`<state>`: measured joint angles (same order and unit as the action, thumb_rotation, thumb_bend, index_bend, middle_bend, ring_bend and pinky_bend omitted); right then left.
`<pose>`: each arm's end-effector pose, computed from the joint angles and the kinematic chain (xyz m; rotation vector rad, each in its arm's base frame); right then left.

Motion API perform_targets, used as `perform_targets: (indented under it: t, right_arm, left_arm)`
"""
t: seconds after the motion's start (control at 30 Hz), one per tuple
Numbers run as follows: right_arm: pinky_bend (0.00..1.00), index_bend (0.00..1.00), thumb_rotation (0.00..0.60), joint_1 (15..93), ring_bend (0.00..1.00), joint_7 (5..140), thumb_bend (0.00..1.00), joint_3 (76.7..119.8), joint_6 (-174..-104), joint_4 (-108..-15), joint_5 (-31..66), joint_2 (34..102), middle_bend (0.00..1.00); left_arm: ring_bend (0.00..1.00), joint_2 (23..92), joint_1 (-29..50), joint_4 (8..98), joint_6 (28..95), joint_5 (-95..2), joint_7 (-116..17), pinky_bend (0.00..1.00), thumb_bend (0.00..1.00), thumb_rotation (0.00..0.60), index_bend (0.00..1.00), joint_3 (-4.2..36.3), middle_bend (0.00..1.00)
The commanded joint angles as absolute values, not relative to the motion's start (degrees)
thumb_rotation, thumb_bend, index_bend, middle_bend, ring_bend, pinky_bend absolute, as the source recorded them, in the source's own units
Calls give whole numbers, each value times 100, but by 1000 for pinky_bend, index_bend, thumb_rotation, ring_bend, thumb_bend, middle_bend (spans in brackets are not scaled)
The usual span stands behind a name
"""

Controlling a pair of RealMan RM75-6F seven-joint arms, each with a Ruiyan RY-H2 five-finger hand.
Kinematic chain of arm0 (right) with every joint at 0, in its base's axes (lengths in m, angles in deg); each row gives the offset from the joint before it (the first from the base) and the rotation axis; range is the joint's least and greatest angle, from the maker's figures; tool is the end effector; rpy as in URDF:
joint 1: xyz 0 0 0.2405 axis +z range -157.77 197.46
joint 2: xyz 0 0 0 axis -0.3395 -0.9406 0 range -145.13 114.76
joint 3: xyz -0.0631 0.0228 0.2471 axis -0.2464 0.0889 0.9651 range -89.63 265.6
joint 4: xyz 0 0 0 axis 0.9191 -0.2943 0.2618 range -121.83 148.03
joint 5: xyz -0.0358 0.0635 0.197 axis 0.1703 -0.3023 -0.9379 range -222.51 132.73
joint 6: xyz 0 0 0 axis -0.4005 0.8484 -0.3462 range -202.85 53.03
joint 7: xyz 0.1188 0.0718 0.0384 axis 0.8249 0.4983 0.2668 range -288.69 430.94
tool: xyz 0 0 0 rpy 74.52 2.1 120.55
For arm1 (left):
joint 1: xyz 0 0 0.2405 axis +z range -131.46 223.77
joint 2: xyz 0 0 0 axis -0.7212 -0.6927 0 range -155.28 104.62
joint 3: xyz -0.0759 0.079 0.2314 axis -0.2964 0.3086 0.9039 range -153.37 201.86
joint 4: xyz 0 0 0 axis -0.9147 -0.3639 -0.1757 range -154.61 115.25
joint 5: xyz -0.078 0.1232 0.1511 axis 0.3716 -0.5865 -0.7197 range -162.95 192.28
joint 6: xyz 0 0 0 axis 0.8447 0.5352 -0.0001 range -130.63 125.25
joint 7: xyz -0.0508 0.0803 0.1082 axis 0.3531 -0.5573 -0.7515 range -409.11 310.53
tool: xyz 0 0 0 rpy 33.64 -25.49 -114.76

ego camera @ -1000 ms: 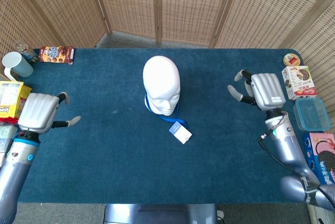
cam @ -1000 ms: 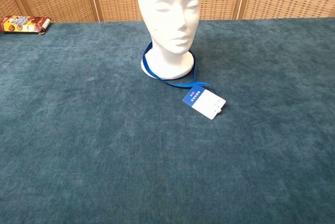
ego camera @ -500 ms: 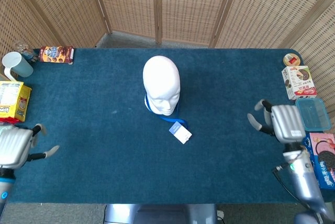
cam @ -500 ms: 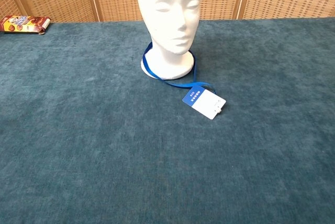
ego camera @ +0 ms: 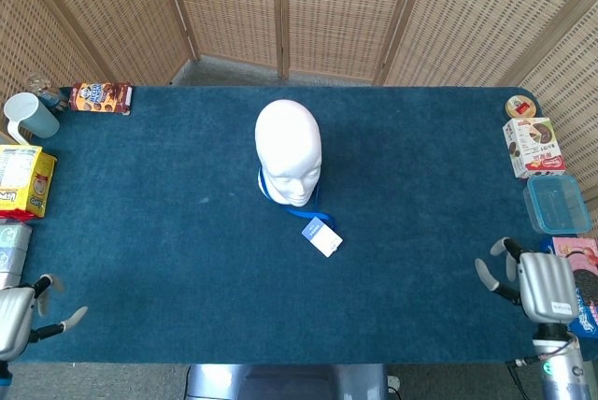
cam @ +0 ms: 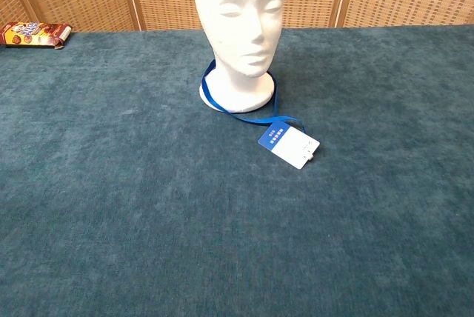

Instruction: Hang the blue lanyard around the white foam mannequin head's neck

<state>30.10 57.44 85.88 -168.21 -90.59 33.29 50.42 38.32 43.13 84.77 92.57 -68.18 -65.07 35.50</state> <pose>-0.2731 -0.1848 0.1488 1.3140 -0.8698 0.8861 -0.2923 0.1171 0.1437 -1.3842 -0.9467 -0.7057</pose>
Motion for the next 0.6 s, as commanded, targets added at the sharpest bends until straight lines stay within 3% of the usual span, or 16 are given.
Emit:
perform_targets:
  t: [0.03, 0.6]
  right_arm:
    - [851, 482, 0, 2887, 793, 5742, 368, 8562, -16880, -8994, 3414, 5085, 731]
    - [849, 505, 0, 2575, 784, 5988, 368, 8822, -16907, -8896, 3657, 5110, 720]
  left_arm:
    - [645, 3898, 4442, 8370, 9365, -6939, -6465, 638, 154, 310, 470, 3507, 698]
    - [629, 3730, 4695, 8446, 9536, -7224, -6345, 626, 154, 319, 470, 3102, 685]
